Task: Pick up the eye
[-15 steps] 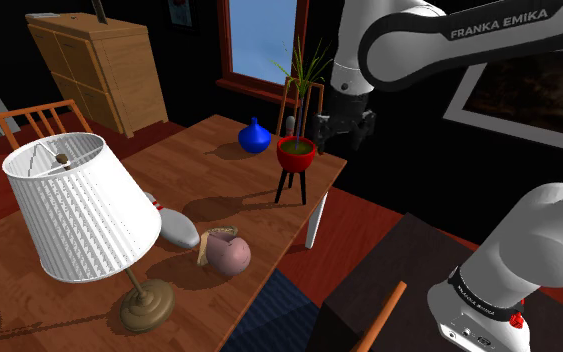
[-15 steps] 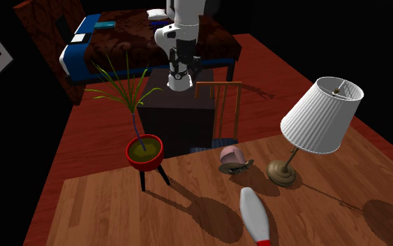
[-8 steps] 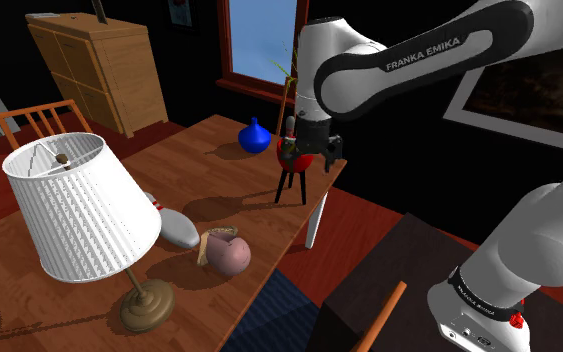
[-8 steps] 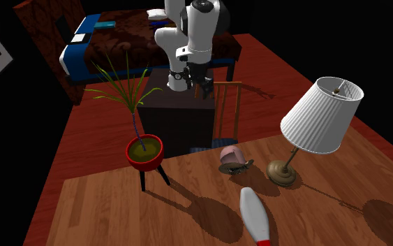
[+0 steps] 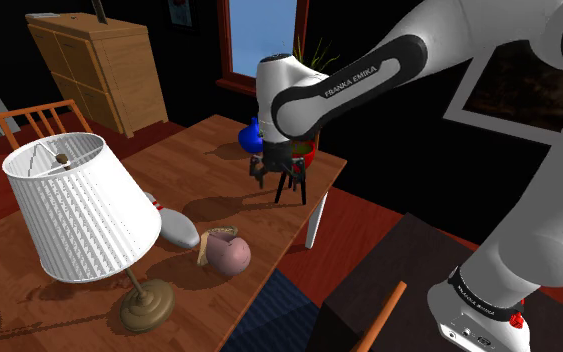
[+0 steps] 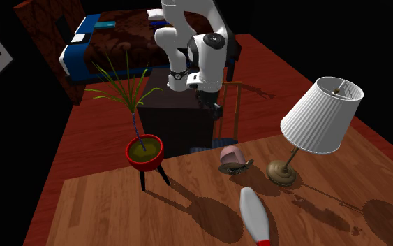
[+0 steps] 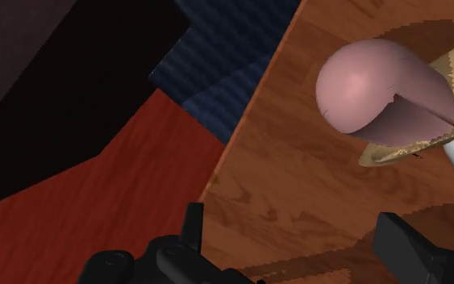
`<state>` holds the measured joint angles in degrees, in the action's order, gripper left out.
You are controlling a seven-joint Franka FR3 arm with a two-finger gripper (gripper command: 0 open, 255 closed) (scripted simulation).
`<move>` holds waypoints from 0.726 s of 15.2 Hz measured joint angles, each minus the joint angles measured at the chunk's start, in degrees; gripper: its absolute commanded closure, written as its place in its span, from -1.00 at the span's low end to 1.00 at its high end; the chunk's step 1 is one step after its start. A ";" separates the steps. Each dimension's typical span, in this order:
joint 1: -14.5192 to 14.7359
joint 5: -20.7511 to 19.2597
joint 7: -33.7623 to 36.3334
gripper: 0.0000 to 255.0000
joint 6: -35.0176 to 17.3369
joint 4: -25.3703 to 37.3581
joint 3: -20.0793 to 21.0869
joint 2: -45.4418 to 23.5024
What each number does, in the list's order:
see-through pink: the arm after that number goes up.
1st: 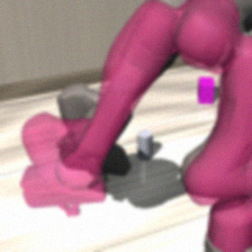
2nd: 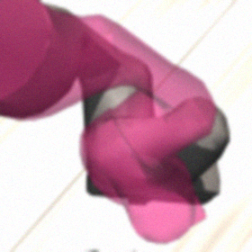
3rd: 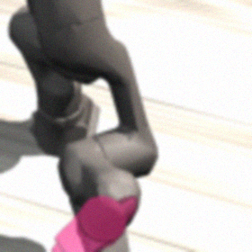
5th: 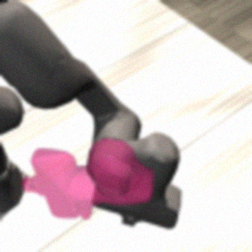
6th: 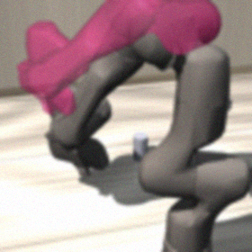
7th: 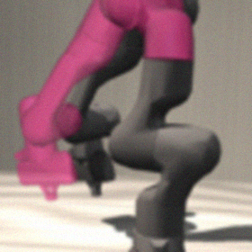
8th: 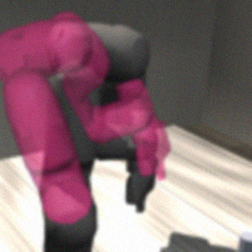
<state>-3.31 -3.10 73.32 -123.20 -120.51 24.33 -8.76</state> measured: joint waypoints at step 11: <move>6.64 -3.73 17.45 -1.00 -1.19 21.42 -3.94 -26.06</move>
<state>3.33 -6.83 90.77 -124.39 -99.09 20.39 -34.82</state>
